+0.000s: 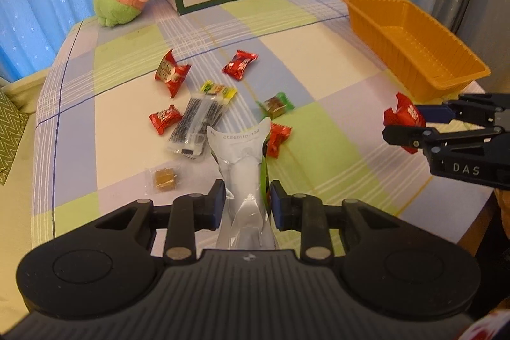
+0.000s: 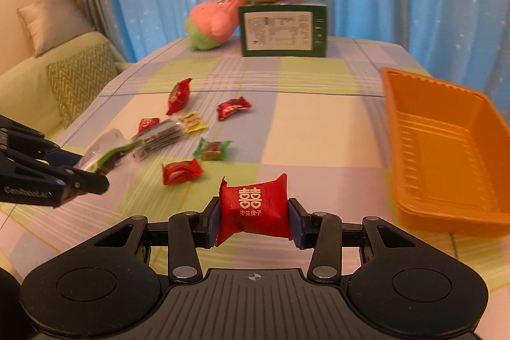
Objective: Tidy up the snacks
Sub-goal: 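Carry both held candies over the orange tray and lower them inside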
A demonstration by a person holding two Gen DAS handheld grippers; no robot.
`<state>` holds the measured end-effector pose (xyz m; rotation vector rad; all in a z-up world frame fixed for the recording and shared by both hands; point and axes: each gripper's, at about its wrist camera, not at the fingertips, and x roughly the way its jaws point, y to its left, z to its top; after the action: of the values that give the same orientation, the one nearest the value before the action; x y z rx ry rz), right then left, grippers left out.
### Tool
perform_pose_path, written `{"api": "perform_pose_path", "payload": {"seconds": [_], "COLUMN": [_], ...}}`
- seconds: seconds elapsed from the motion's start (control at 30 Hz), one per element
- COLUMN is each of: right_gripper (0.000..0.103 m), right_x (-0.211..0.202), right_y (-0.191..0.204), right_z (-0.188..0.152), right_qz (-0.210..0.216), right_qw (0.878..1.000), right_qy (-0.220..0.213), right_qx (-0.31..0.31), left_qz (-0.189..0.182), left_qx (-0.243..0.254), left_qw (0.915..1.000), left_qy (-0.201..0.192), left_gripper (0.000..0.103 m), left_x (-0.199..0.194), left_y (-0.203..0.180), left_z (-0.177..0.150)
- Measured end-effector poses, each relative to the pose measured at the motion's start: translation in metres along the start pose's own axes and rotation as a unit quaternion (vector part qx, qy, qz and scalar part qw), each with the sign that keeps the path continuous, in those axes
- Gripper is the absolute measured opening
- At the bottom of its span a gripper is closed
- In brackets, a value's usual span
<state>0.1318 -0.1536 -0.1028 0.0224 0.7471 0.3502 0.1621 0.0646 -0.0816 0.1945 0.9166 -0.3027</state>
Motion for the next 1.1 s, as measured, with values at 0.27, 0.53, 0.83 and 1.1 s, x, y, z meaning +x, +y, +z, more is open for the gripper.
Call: {"api": "perform_pose_path", "payload": {"seconds": [0.27,0.53,0.83,1.1], "right_gripper": [0.044,0.044,0.044,0.044], "right_x": [-0.042,-0.086,-0.115,-0.109], "right_y": [-0.028,-0.077,-0.146,-0.193], "right_z": [0.005,0.033,0.054,0.046], "right_qz": [-0.015,-0.039,-0.095,-0.121], "right_qw": [0.999,0.994,0.988,0.987], "right_qy": [-0.025,-0.056,-0.073,-0.054], "right_qx": [0.037,0.090,0.094,0.096], "left_qz": [-0.033,-0.067,-0.108,-0.134], "left_qx": [-0.026,-0.014,0.001,0.004], "left_qw": [0.9984,0.9950,0.9899,0.9879], "left_qy": [-0.038,-0.073,-0.092,-0.077], "left_gripper": [0.027,0.027,0.027,0.027], "left_x": [-0.023,-0.033,-0.017,0.012], "left_y": [-0.038,-0.094,-0.149,-0.186], "left_z": [0.028,0.073,0.121,0.139]}}
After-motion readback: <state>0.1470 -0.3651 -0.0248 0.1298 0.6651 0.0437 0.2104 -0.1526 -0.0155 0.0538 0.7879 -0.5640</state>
